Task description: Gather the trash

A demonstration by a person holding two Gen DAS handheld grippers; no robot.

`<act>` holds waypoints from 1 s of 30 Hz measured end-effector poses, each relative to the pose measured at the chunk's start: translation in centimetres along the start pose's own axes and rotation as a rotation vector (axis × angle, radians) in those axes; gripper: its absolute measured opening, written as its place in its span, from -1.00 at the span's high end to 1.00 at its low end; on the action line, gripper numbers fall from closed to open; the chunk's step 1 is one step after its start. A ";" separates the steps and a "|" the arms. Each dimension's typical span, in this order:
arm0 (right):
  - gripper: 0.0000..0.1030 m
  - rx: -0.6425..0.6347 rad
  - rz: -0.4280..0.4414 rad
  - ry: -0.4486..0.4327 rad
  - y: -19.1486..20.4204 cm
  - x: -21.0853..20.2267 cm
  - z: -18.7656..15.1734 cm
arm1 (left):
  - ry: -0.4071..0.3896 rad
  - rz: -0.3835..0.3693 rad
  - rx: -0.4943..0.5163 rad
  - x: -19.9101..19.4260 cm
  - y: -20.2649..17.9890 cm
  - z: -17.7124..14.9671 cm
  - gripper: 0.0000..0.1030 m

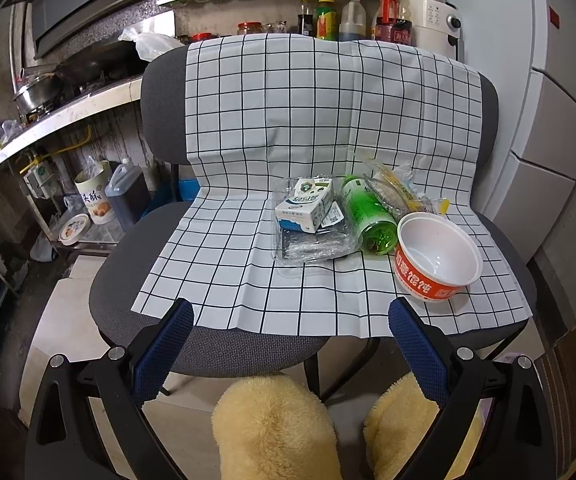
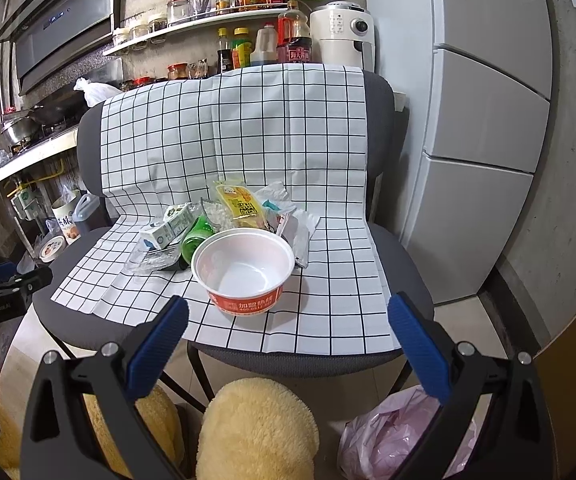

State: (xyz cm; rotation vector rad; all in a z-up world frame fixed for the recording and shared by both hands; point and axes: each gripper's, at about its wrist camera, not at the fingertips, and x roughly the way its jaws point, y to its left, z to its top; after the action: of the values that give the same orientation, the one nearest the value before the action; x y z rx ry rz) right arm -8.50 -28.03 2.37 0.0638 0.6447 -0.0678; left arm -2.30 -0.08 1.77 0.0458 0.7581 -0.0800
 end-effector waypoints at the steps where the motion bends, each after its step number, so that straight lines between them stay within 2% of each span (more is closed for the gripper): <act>1: -0.89 -0.001 0.000 0.001 0.0 0.1 0.0 | 0.000 0.001 0.000 0.0 0.0 0.0 -0.87; 30: -0.89 -0.004 0.000 0.017 0.3 0.5 -0.2 | -0.002 0.000 0.000 0.0 0.0 0.0 -0.87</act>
State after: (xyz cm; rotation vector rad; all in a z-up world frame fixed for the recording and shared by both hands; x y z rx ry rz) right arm -8.23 -27.75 1.89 0.0602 0.6613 -0.0657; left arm -2.36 -0.10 1.77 0.0453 0.7564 -0.0803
